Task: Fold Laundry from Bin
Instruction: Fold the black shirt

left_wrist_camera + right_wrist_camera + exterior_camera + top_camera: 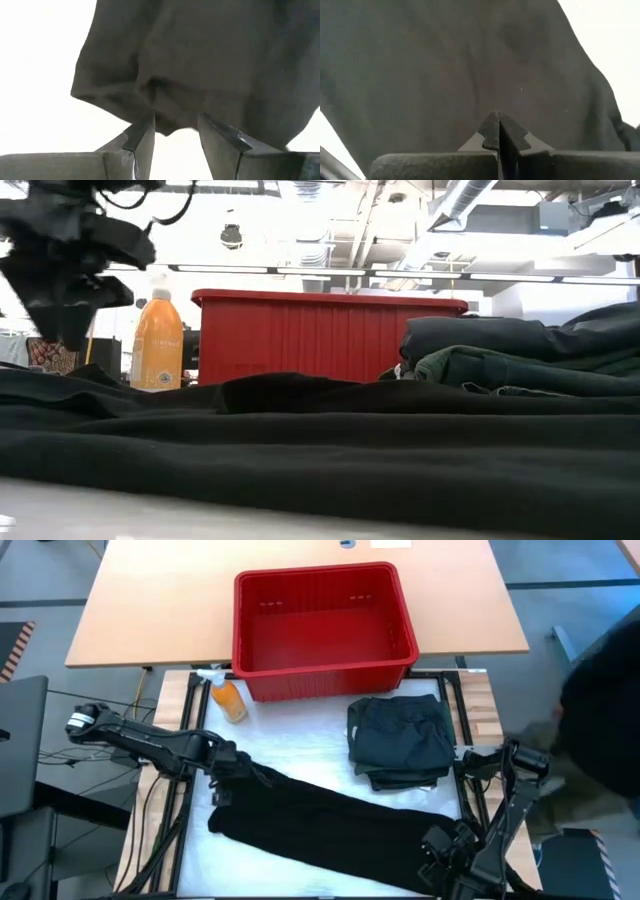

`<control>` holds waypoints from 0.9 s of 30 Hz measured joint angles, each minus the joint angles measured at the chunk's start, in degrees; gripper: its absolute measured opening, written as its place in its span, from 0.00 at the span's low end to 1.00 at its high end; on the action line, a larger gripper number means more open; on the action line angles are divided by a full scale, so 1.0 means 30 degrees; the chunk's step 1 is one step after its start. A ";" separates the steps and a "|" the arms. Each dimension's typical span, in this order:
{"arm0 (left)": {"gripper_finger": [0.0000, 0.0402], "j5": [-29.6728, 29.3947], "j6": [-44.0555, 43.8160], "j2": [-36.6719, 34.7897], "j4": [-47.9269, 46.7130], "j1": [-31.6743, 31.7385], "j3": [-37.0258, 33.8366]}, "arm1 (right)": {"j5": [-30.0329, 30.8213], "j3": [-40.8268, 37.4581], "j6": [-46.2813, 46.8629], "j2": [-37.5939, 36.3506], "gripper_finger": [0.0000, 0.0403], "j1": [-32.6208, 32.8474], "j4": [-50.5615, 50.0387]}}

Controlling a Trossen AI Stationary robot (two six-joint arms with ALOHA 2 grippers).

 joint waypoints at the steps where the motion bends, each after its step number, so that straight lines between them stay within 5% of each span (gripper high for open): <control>1: 0.35 -0.0225 0.0672 -0.0072 -0.0266 -0.0034 -0.0092 | 0.0047 0.0000 0.0003 0.0027 0.05 -0.0030 0.0010; 8: 0.35 -0.2869 0.2227 0.0200 -0.0318 -0.0465 -0.0346 | 0.0919 0.0007 0.0058 0.0020 0.05 -0.0132 0.0123; 20: 0.35 -0.3239 0.2212 0.1239 0.1958 -0.1115 -0.0276 | 0.1242 -0.0262 0.0102 0.0015 0.06 -0.0283 -0.0059; 27: 0.35 -0.5261 0.2705 0.2208 0.1690 -0.1433 -0.0193 | 0.1564 -0.0262 0.0007 0.0013 0.06 -0.0531 0.0463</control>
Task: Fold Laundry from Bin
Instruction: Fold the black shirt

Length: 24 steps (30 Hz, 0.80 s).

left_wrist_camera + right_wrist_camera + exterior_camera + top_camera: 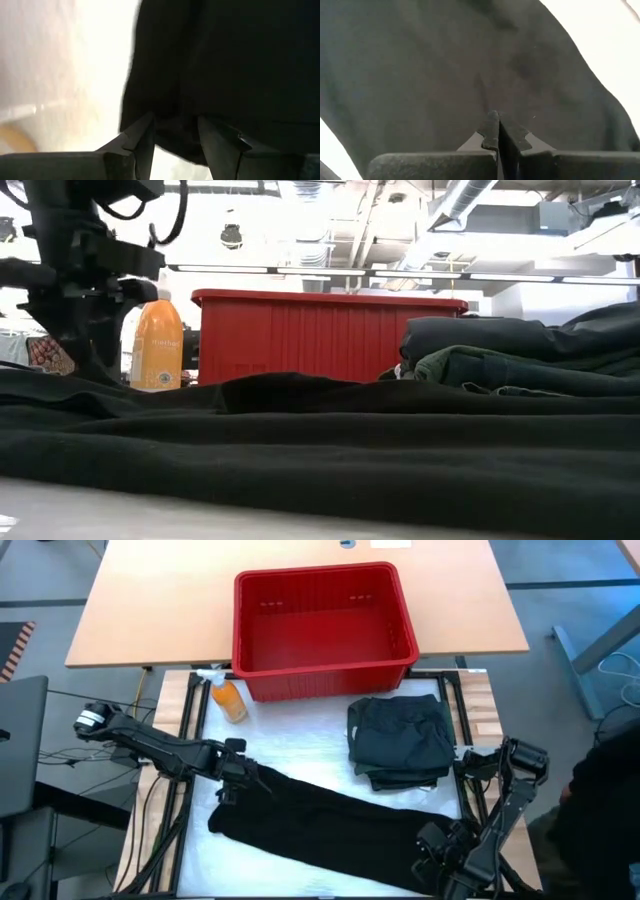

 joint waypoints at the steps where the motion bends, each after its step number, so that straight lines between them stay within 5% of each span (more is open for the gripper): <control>1: 0.35 0.0130 0.0332 0.0093 0.0104 -0.0006 0.0012 | -0.0002 0.0000 0.0000 0.0000 0.06 0.0007 0.0032; 9: 0.32 0.0506 0.1093 0.0957 0.0195 0.0020 0.0015 | 0.0002 0.0000 -0.0063 0.0000 0.06 0.0009 -0.0110; 17: 0.03 0.0612 0.0102 0.1845 0.1363 0.0020 0.0000 | 0.0007 0.0000 -0.0051 0.0000 0.06 0.0009 0.0395; 24: 0.00 0.0337 -0.0710 0.0132 0.1131 0.0608 0.0000 | 0.0246 0.0000 -0.0058 -0.0007 0.06 -0.0271 0.1010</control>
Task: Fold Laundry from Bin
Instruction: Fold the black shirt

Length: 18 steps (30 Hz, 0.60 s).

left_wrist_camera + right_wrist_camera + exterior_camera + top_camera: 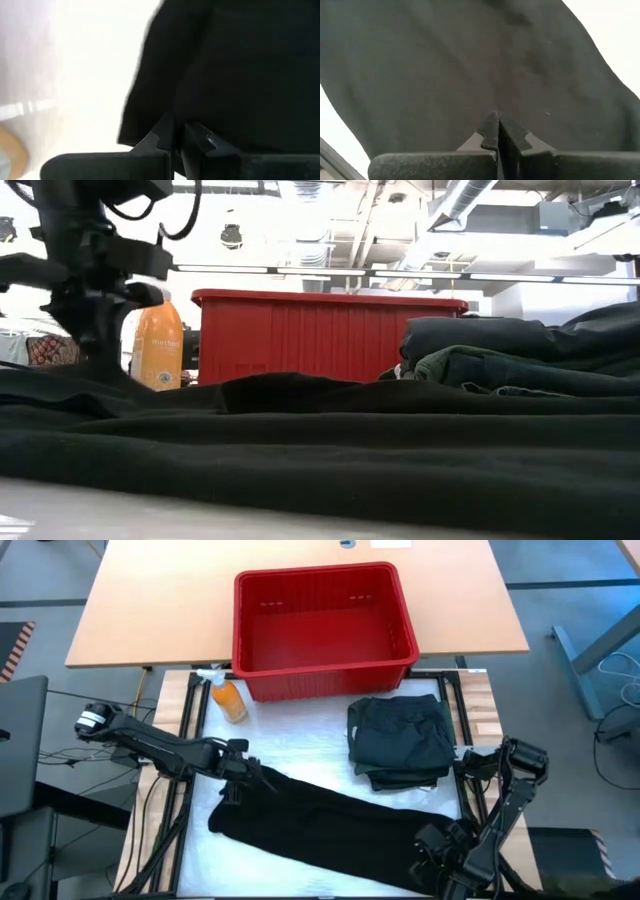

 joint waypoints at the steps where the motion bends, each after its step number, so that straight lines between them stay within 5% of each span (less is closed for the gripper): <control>1: 0.00 -0.0135 -0.0267 -0.0276 -0.0088 0.0223 0.0000 | 0.0342 0.0000 -0.0006 0.0000 0.06 -0.0086 0.0217; 6: 0.00 -0.0141 -0.1313 -0.1333 -0.0855 0.1366 0.0000 | 0.3873 0.0000 -0.1636 0.0000 0.06 -0.1011 0.2925; 13: 0.00 0.0612 -0.3282 -0.1588 -0.0894 0.2437 -0.0959 | 0.6293 0.0015 -1.3407 0.0000 0.04 -0.5308 1.0313; 18: 0.00 0.0939 -0.3800 -0.1588 -0.0212 0.2435 -0.1428 | 0.6577 0.0022 -1.8808 0.0542 0.04 -0.8546 1.3708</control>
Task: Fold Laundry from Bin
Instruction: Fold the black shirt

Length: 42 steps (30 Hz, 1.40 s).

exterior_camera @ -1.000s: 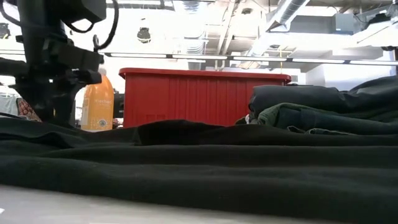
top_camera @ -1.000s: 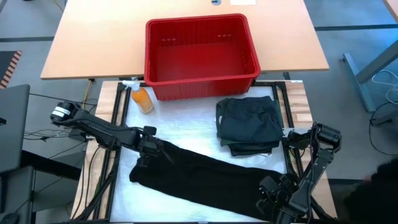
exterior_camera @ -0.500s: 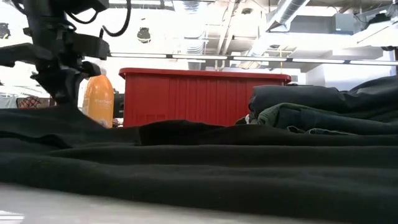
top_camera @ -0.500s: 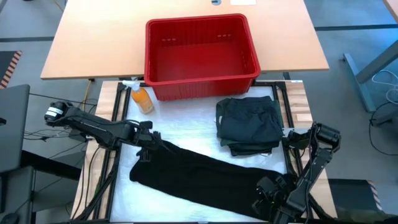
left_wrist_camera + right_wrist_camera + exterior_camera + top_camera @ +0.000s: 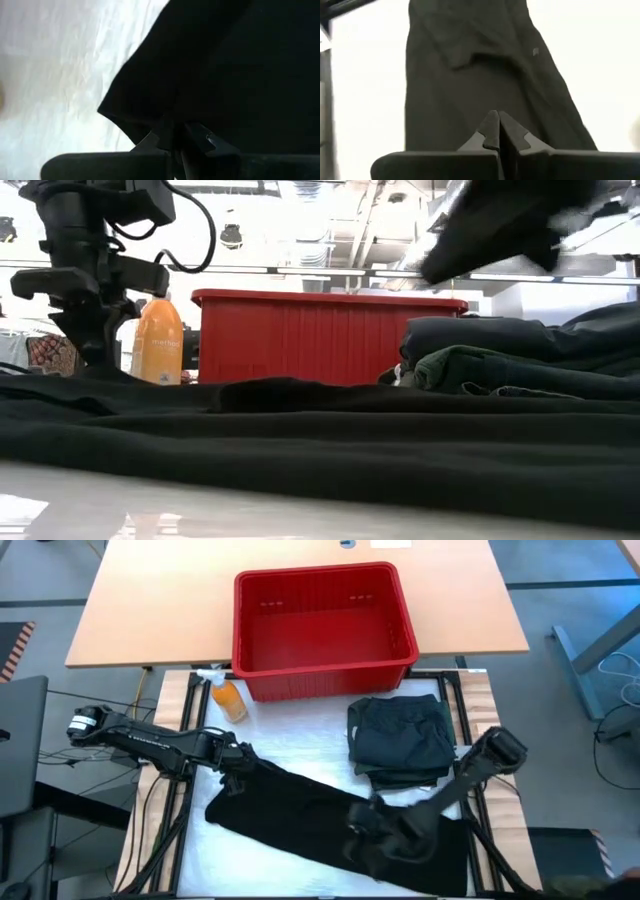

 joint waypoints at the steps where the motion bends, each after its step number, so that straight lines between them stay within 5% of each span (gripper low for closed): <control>1: 0.00 -0.0048 0.0014 0.0000 0.0055 0.0000 0.0000 | -0.0430 0.0000 -0.0970 0.0386 0.04 -0.0514 0.0907; 5: 0.00 -0.0134 0.0066 0.0000 0.0086 0.0029 0.0000 | -0.4588 -0.0007 -0.4497 0.2954 0.04 -0.2016 0.6661; 10: 0.00 -0.0268 0.0302 0.0007 0.0188 0.0029 0.0000 | -0.4979 -0.0014 -0.3578 0.5181 0.04 -0.2445 0.9686; 27: 0.33 -0.2449 0.1356 0.0007 -0.0045 0.0029 0.0000 | -0.4993 0.0051 -0.0681 0.6153 0.03 -0.1729 0.9641; 33: 0.32 -0.4172 0.0043 0.0007 -0.1428 0.0136 0.0357 | -0.4815 0.0022 -0.0064 0.5901 0.03 -0.1636 0.9234; 42: 0.28 -0.2953 -0.0704 0.0197 -0.2803 0.1381 0.0685 | -0.4928 -0.0010 -0.0132 0.5726 0.04 -0.1775 0.9250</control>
